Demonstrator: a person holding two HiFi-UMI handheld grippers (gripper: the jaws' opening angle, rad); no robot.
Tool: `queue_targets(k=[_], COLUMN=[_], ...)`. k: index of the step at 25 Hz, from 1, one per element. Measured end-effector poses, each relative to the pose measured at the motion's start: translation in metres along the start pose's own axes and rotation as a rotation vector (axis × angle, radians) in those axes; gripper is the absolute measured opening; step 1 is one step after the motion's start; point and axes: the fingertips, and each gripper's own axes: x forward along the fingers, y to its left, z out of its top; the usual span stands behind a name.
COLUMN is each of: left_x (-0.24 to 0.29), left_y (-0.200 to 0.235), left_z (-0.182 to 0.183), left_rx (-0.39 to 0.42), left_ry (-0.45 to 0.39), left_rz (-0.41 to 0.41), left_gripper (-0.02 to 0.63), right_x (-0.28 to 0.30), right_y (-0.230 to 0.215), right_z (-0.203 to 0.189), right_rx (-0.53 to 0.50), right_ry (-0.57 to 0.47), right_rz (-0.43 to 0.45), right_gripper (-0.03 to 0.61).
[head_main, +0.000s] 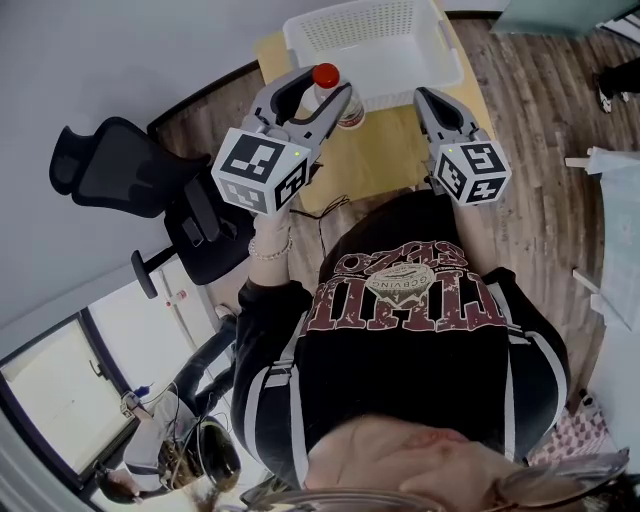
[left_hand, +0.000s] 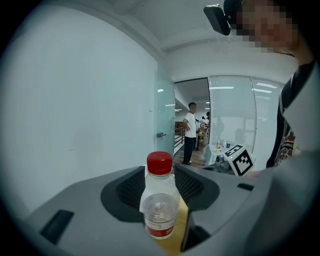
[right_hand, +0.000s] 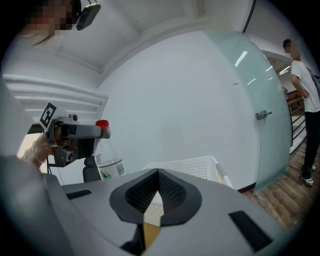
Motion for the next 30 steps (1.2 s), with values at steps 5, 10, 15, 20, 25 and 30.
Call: queue_targets(k=[5, 10, 15, 20, 25, 30], left_x=[0.004, 0.011, 0.017, 0.031, 0.043, 0.059], left_y=[-0.006, -0.010, -0.008, -0.009, -0.009, -0.010], left_z=[-0.019, -0.045, -0.070, -0.092, -0.125, -0.156], left_rx=[-0.033, -0.069, -0.090, -0.085, -0.112, -0.125], left_ry=[0.019, 0.038, 0.074, 0.101, 0.138, 0.170], left_rz=[-0.014, -0.009, 0.001, 0.039, 0.059, 0.079], left_gripper=[0.232, 0.230, 0.229, 0.229, 0.227, 0.224], right_x=[0.000, -0.002, -0.002, -0.005, -0.010, -0.014], right_y=[-0.001, -0.003, -0.003, -0.010, -0.016, -0.024], right_z=[-0.002, -0.004, -0.006, -0.007, -0.009, -0.011], right_rx=[-0.004, -0.002, -0.003, 0.001, -0.001, -0.003], right_ry=[0.007, 0.010, 0.015, 0.019, 0.023, 0.030], right_rz=[-0.002, -0.008, -0.021, -0.033, -0.049, -0.064], right_gripper=[0.017, 0.017, 0.017, 0.017, 0.017, 0.017])
